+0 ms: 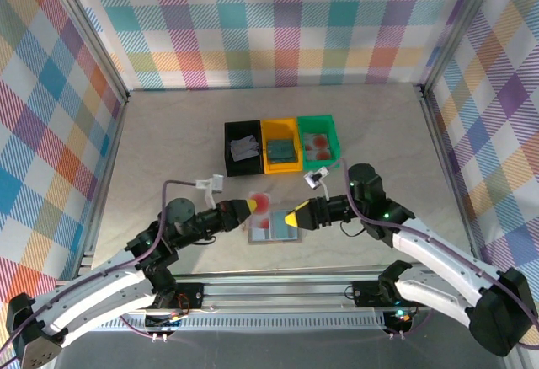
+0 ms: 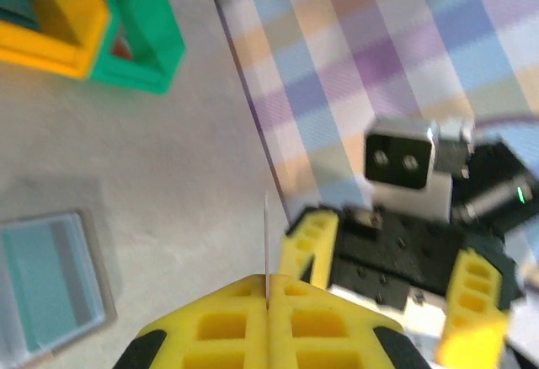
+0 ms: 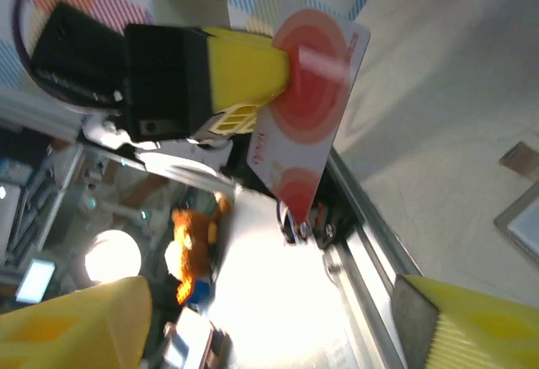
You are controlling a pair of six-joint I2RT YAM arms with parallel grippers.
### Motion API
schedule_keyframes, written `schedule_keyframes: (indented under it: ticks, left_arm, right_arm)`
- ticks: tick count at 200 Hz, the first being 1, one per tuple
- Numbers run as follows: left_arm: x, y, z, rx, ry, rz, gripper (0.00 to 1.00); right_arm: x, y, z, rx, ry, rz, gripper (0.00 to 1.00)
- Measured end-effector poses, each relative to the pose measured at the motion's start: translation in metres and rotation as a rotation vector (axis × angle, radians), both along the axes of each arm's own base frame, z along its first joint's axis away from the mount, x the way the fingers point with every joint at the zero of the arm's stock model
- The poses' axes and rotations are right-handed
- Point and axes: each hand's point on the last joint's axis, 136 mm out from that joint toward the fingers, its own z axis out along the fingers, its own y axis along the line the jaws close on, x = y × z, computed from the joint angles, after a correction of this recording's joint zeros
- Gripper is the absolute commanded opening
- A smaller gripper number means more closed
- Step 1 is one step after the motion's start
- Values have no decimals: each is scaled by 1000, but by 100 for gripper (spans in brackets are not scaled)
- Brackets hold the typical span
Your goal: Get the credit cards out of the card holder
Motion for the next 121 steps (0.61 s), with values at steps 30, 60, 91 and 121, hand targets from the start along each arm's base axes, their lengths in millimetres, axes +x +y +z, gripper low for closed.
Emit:
schedule_keyframes:
  ticks: [30,60,91,121]
  left_arm:
    - [27,16,-9,-25,4,183,0]
    - [48,17,-10,-59,-19,295,0]
    - [51,2,5,-133,-72,320,0]
    - [47,-10,12,-185,-117,327,0]
  right_arm:
    - [12,-2,-21,29,84,-138,88]
    - [13,9,-27,64,136,-210,87]
    - [17,24,-7,163,124,-271,87]
    - [29,32,-3,221,142,-363,84]
